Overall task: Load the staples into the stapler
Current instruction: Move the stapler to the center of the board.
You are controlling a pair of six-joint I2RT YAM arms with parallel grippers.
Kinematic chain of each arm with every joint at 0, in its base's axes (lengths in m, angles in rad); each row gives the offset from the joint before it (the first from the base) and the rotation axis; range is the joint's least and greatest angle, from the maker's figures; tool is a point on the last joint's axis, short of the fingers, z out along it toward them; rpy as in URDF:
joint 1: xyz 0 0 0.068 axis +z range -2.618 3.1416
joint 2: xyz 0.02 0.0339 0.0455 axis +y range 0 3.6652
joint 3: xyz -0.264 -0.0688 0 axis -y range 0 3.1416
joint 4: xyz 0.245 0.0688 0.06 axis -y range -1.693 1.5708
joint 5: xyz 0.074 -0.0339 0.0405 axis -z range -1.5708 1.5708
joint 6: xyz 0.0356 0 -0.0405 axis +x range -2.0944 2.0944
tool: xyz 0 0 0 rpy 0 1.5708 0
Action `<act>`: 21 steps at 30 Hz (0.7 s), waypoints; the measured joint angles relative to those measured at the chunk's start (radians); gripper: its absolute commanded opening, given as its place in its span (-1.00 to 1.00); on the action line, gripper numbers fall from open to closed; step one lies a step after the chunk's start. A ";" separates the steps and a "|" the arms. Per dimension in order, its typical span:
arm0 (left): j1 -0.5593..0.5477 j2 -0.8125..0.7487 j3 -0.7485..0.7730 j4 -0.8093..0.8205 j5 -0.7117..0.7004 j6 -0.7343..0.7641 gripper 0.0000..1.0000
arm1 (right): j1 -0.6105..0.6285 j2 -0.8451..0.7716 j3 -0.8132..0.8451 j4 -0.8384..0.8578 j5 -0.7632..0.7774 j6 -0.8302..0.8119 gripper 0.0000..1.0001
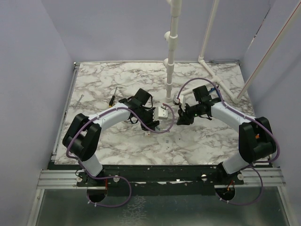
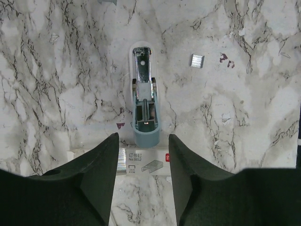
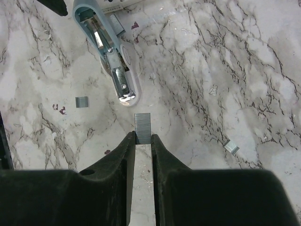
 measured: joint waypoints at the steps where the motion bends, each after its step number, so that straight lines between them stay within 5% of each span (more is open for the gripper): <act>1: 0.000 -0.003 0.000 0.000 0.000 -0.001 0.06 | 0.000 0.000 0.000 -0.001 -0.002 0.000 -0.61; 3: 0.001 -0.013 0.000 -0.001 -0.001 -0.003 0.27 | 0.003 0.000 0.000 -0.003 -0.005 0.000 -0.61; 4: 0.001 -0.018 0.000 -0.001 -0.001 -0.005 0.84 | 0.007 0.000 0.000 -0.003 -0.005 0.000 -0.61; 5: 0.001 -0.022 0.000 -0.001 -0.001 -0.008 0.96 | 0.010 0.000 0.000 -0.003 -0.005 0.000 -0.61; 12: 0.019 -0.068 0.000 -0.011 0.007 -0.033 0.98 | 0.085 0.018 0.040 -0.032 0.006 -0.003 -0.61; 21: 0.276 -0.142 0.001 -0.013 0.114 -0.097 0.98 | 0.181 0.090 0.119 -0.088 0.074 -0.010 -0.61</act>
